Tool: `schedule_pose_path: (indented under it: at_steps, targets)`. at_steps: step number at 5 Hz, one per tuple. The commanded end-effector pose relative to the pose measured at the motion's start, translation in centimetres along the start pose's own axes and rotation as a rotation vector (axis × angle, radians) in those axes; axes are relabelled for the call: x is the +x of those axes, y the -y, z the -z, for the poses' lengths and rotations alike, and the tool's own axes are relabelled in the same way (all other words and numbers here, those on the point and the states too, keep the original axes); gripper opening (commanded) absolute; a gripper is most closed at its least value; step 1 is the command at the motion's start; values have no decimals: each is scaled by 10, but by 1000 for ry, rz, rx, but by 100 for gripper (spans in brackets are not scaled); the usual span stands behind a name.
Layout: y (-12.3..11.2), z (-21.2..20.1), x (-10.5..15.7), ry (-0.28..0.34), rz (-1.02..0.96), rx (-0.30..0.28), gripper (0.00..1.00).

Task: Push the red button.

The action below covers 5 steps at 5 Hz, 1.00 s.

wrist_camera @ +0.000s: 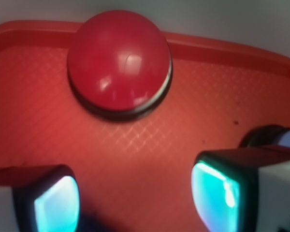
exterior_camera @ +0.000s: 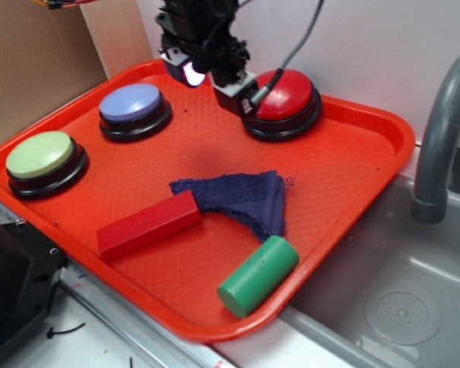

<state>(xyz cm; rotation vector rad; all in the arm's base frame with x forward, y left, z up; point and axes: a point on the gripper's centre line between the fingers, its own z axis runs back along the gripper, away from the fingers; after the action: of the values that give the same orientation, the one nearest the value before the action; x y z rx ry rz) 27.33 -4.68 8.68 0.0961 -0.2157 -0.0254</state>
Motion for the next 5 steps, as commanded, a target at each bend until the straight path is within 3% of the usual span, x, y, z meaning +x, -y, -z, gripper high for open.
schedule_pose_path:
  at_steps: [1,3,5]
  targets:
    - [5,-6,42,98,25,35,100]
    - [0,16,56,91,47,-13,100]
    - [-6,27,52,67,63,16,100]
